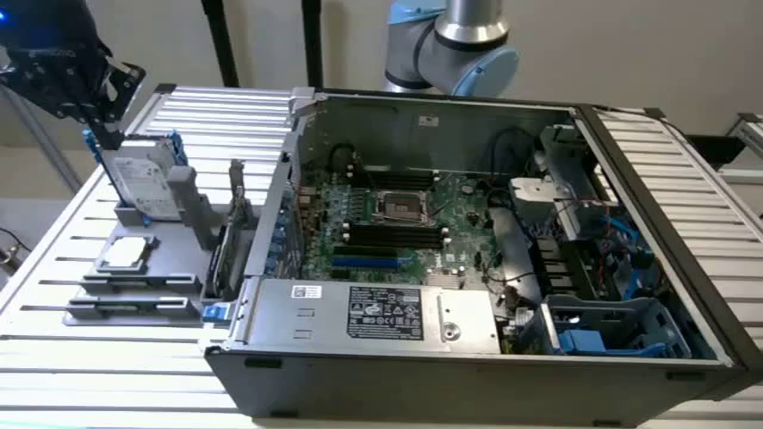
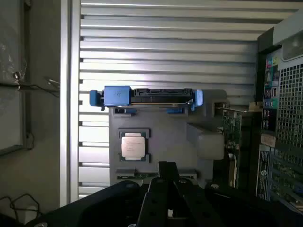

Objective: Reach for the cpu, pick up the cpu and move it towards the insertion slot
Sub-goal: 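Pick up the cpu and move it towards the insertion slot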

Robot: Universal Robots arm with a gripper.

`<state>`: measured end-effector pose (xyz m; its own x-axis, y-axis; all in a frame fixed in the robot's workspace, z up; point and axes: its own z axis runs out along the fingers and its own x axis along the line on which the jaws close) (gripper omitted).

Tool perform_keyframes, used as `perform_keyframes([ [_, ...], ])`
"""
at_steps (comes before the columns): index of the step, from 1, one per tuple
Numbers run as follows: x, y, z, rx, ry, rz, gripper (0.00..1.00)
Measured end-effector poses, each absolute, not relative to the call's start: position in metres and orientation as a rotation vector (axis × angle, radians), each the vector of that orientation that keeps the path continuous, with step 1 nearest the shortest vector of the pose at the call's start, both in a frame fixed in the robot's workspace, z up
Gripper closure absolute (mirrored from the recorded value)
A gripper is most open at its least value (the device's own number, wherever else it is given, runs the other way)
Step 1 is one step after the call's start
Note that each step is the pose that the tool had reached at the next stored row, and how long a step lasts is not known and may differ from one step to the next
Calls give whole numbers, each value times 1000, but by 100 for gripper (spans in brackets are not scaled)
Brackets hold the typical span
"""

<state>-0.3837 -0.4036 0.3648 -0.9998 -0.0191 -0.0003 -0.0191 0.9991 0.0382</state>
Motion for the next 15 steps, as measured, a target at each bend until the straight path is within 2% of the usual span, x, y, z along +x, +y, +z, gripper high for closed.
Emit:
perform_keyframes([
  [15,-384,-404,365,30,-3141,-60,89],
])
